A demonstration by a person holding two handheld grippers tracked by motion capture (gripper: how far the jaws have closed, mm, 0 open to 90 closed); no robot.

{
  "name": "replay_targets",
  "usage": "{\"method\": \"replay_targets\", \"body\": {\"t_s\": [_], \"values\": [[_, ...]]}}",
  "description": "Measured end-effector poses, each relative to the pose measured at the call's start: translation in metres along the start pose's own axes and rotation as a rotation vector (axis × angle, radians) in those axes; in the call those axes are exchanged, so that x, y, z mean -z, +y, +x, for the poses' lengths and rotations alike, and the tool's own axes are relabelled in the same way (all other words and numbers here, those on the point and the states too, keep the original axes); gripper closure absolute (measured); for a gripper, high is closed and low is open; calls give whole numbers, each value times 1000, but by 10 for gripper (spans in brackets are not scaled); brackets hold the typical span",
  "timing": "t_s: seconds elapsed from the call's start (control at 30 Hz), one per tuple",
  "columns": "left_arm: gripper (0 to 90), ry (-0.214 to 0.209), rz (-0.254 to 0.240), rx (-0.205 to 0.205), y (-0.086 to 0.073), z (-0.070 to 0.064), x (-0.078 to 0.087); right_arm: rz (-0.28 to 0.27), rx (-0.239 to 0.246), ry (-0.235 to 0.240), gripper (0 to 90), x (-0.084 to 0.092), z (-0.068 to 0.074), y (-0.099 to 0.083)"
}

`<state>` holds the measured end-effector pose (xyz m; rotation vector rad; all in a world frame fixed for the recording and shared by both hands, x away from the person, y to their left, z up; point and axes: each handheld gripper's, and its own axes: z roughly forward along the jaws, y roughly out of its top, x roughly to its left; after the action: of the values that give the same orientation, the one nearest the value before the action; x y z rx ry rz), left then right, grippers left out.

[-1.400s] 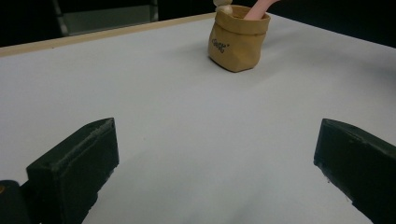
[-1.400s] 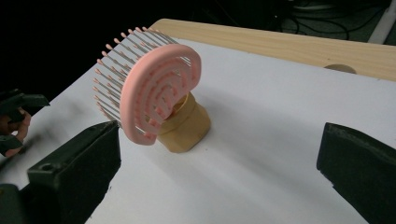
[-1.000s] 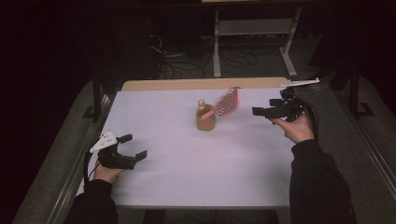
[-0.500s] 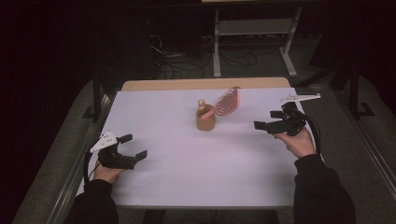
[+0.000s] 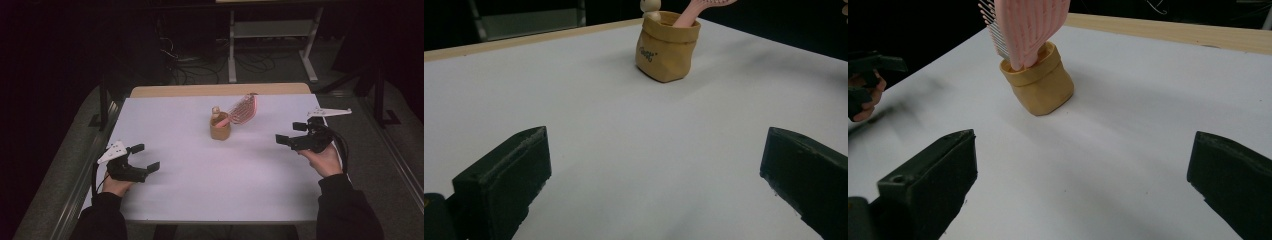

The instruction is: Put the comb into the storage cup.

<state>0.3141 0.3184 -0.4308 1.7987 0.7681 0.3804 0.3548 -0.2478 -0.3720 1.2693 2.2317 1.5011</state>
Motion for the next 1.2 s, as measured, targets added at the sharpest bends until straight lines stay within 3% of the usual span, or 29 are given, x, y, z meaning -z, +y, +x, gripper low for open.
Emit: {"method": "replay_targets", "body": {"t_s": [1.2], "values": [[0,24,13,19,-3,7,3,-5,-24,-39,0,25,-10,-53]]}}
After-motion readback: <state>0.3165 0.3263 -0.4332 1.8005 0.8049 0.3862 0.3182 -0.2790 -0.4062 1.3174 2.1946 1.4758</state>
